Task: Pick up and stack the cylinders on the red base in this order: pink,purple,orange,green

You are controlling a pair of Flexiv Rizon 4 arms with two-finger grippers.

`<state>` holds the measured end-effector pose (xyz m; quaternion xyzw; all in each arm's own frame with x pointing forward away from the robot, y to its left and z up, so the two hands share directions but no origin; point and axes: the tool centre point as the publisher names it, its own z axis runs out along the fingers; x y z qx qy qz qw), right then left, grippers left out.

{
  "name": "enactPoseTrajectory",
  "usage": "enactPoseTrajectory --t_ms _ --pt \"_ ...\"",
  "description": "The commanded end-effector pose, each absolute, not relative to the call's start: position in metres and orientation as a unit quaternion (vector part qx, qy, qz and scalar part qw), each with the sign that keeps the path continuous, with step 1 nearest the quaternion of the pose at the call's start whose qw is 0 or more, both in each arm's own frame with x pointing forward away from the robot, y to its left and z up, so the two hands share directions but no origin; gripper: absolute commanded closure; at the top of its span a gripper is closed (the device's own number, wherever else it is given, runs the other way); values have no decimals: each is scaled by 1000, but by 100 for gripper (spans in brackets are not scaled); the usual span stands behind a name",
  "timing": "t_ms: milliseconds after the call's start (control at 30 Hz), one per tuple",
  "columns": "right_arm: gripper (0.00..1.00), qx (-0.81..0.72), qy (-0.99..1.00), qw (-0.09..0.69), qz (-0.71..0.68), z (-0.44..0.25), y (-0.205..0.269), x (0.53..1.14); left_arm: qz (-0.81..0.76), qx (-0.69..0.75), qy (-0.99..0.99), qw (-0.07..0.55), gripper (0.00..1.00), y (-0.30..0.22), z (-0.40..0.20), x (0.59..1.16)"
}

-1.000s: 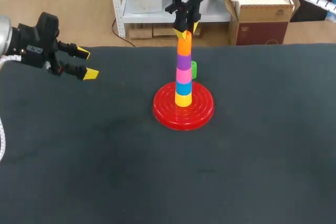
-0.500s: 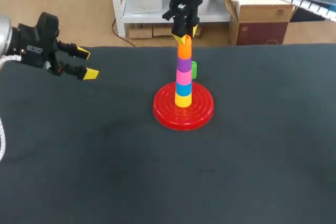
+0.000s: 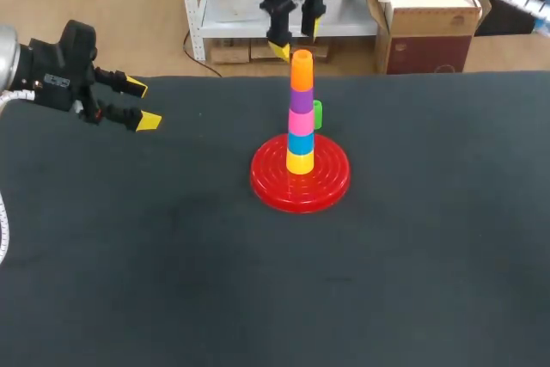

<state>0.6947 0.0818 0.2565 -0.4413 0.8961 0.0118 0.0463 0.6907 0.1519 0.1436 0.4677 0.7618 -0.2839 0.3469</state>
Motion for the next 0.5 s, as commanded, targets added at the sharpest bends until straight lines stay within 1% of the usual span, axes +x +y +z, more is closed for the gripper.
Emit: enactPoseTrajectory --t_ms 33,233,367,500 --pt "0 -450 890 66 25 274 69 691 -284 468 761 348 0 152 142 691" --pt "0 -454 888 73 29 281 34 714 -284 468 761 348 0 152 142 691" --pt "0 -432 899 63 41 271 7 731 -284 468 761 348 0 152 142 691" --pt "0 -425 903 40 37 254 -6 749 -284 468 761 348 0 152 142 691"
